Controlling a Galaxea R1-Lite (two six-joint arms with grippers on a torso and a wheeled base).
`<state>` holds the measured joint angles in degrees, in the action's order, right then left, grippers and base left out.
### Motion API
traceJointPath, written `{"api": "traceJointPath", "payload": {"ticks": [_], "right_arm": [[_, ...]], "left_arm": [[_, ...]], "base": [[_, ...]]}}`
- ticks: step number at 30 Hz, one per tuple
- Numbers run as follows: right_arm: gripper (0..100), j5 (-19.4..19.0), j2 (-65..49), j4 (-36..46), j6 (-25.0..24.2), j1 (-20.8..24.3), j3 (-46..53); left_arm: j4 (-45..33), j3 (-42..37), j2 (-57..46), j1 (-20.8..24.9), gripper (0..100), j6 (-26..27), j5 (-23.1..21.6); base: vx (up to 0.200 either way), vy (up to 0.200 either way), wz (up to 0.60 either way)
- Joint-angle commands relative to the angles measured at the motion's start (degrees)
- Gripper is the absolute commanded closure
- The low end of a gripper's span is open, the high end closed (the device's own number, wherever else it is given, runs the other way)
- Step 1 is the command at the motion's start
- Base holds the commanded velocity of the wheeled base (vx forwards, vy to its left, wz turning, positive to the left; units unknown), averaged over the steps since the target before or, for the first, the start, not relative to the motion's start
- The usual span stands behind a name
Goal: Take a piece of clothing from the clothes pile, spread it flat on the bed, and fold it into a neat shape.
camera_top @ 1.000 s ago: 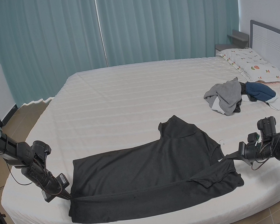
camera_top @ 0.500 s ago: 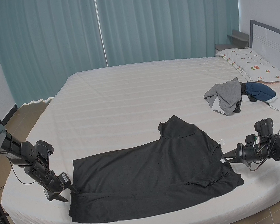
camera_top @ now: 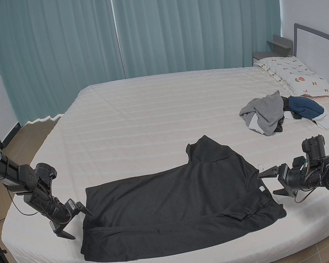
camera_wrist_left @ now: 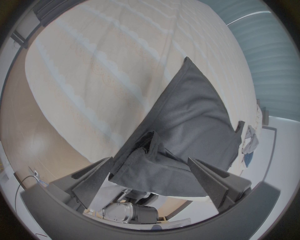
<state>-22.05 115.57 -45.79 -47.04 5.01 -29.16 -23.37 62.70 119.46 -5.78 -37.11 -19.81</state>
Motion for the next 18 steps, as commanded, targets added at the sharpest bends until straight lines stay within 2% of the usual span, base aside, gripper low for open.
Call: {"api": "traceJointPath", "payload": {"ticks": [1, 2, 4, 10, 18], "right_arm": [[0, 6.0, -2.1, -0.2, -5.7, 7.3, 2.2], [0, 8.7, -1.2, -0.2, -9.0, 9.4, 1.8], [0, 11.6, 0.1, 0.3, -11.8, 11.1, 1.4], [0, 14.7, 5.0, 0.3, -13.2, 12.1, 1.3], [0, 15.0, 5.3, 0.0, -16.4, 12.3, 0.3]], "left_arm": [[0.3, -2.5, -3.6, -1.5, 0, -1.3, -2.9], [1.7, -3.4, -3.3, -1.5, 0, -1.6, -3.3], [4.6, -5.3, -3.0, -2.0, 0, -1.7, -3.6], [8.4, -8.0, -3.0, -2.9, 0, -1.6, -3.7], [8.4, -8.1, -2.8, -2.9, 0, -1.6, -3.8]], "base": [[0.000, 0.000, 0.00], [0.000, 0.000, 0.00], [0.000, 0.000, 0.00], [0.000, 0.000, 0.00], [0.000, 0.000, 0.00]]}}
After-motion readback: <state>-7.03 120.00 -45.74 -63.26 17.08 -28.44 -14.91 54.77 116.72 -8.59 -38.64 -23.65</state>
